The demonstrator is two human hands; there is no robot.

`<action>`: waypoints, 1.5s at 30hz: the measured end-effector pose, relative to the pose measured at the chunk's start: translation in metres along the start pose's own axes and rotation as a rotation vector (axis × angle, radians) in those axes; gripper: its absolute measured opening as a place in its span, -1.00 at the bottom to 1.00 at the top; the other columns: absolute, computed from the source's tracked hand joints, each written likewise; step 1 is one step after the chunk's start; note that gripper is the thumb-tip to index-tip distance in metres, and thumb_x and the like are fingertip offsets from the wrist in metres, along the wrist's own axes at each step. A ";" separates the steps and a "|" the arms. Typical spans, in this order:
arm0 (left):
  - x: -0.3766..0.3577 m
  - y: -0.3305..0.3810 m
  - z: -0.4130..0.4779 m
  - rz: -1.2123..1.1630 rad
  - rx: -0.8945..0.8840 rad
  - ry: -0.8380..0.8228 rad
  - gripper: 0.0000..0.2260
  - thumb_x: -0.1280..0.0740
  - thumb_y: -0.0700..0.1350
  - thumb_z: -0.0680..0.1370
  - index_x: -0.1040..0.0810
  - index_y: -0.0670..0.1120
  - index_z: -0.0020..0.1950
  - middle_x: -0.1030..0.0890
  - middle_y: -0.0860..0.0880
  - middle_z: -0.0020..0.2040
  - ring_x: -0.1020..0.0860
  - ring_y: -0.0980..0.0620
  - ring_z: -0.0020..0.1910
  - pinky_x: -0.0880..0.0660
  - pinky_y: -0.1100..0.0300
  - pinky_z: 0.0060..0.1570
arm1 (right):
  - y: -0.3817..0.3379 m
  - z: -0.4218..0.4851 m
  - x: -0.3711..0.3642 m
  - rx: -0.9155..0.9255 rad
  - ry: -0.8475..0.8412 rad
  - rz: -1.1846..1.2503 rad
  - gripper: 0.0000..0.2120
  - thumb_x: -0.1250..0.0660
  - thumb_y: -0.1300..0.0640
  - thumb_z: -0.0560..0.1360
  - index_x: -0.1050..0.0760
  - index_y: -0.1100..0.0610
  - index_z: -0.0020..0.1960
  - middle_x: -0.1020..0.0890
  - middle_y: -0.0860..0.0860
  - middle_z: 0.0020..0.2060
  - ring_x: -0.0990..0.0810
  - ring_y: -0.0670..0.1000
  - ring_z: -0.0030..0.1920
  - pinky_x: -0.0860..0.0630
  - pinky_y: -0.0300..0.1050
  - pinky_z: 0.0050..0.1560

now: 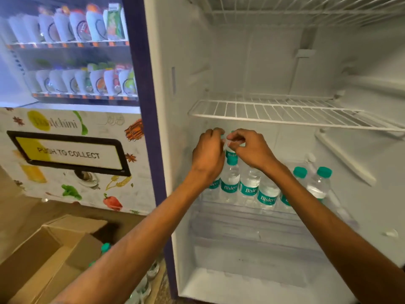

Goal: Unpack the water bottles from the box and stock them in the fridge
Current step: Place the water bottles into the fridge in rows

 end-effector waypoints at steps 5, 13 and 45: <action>0.026 -0.003 -0.088 -0.235 -0.104 -0.007 -0.74 -0.17 -0.23 0.64 -0.40 -0.15 0.33 -0.52 -0.10 0.17 -0.48 0.04 0.07 -0.39 0.36 0.00 | -0.038 -0.072 -0.008 0.040 0.053 0.141 -0.88 -0.39 0.20 0.49 -0.62 0.08 0.01 -0.65 -0.11 -0.14 -0.57 -0.26 -0.14 -0.43 -0.52 -0.08; 0.061 -0.047 -0.179 -0.323 -0.032 -0.065 -0.81 -0.16 -0.09 0.66 -0.43 -0.04 0.25 -0.54 0.09 -0.05 -0.52 0.15 -0.18 -0.53 0.14 -0.18 | -0.078 -0.149 -0.061 0.035 -0.092 0.322 -0.90 -0.40 0.21 0.50 -0.62 0.14 0.01 -0.67 -0.07 -0.16 -0.61 -0.23 -0.17 -0.47 -0.45 -0.11; 0.012 -0.354 -0.419 0.287 0.666 -0.626 -0.46 -0.32 -0.36 0.47 -0.33 -0.16 0.44 -0.40 -0.16 0.31 -0.42 -0.17 0.26 -0.38 0.03 0.26 | -0.030 -0.278 -0.459 -0.162 -0.925 -0.347 -0.43 -0.31 0.25 0.52 -0.22 -0.05 0.44 -0.26 0.14 0.34 -0.52 0.19 0.14 -0.49 0.07 0.13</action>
Point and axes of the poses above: each hand's wrist, its own z-axis towards the middle knuckle, its own x-axis out of the back of the hand, y = z × x, the point moved 3 cm from there along z, towards the middle knuckle
